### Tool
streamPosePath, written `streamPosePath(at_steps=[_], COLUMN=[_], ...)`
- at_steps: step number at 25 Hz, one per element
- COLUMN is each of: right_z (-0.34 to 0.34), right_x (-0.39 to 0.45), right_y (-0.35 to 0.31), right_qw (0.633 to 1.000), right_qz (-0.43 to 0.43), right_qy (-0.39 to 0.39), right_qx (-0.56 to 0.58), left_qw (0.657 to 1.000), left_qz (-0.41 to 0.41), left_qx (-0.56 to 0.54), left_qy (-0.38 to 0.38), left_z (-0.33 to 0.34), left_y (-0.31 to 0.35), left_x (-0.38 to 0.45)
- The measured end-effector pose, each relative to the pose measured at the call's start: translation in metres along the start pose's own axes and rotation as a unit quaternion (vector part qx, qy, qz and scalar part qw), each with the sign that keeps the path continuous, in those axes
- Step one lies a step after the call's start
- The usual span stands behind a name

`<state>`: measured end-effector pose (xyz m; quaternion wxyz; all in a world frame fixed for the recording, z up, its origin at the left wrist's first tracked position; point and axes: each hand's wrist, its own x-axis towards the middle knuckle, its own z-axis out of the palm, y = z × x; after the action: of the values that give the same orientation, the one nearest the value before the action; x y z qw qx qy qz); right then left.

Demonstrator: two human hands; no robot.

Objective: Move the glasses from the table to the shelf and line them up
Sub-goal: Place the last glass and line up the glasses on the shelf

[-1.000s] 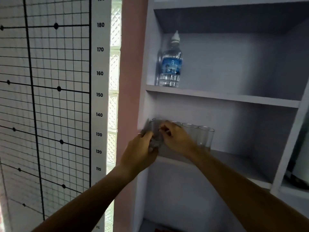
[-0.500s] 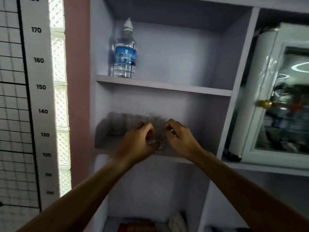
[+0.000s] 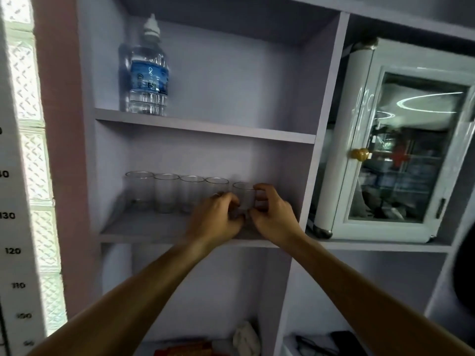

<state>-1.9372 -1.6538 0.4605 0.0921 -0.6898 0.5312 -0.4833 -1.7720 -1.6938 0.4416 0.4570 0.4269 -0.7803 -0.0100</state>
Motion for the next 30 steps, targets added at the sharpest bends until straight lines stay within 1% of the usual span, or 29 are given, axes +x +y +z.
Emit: streamPosePath(at_steps=[5,10,12,13,15,16,17,18,20,21,23,26,30], right_z=[0.009,0.012,0.013,0.013,0.019,0.024,0.03,0.035,0.045,0.047,0.049,0.05,0.045], right_x=[0.004,0.008,0.008,0.008,0.01,0.01,0.01,0.01,0.009,0.009,0.01,0.01,0.013], right_y=[0.002,0.004,0.003,0.002,0.001,-0.001,-0.003,-0.004,-0.003,-0.001,0.0,0.003,0.001], right_qw=[1.0,0.999,1.0,0.999,0.991,0.987,0.983,0.98,0.976,0.976,0.975,0.967,0.966], right_qz=[0.006,0.006,0.0,-0.017,-0.071,-0.085,-0.091,-0.092,-0.095,-0.097,-0.096,-0.093,-0.094], right_qy=[-0.005,-0.017,-0.004,0.009,0.008,-0.007,-0.022,-0.034,-0.051,-0.054,-0.05,-0.054,-0.079], right_qx=[0.016,0.046,0.008,-0.033,-0.112,-0.138,-0.158,-0.175,-0.19,-0.189,-0.196,-0.23,-0.227], left_qw=[1.0,0.999,0.998,0.995,0.981,0.974,0.971,0.971,0.969,0.966,0.963,0.965,0.966], left_qz=[0.007,0.019,0.043,0.064,0.089,0.082,0.063,0.034,-0.019,-0.03,-0.034,-0.045,-0.041], left_qx=[0.017,0.038,0.045,0.066,0.141,0.175,0.2,0.217,0.244,0.256,0.268,0.259,0.251], left_qy=[0.0,-0.031,0.0,0.031,0.102,0.119,0.116,0.095,0.027,0.006,-0.003,0.004,-0.043], left_z=[-0.003,-0.01,-0.022,-0.03,-0.046,-0.052,-0.057,-0.06,-0.062,-0.061,-0.059,-0.055,-0.06], left_y=[-0.001,-0.007,-0.015,-0.021,-0.037,-0.045,-0.052,-0.057,-0.063,-0.065,-0.066,-0.066,-0.067], left_x=[0.003,0.002,0.002,0.001,-0.003,-0.006,-0.01,-0.013,-0.019,-0.019,-0.021,-0.023,-0.021])
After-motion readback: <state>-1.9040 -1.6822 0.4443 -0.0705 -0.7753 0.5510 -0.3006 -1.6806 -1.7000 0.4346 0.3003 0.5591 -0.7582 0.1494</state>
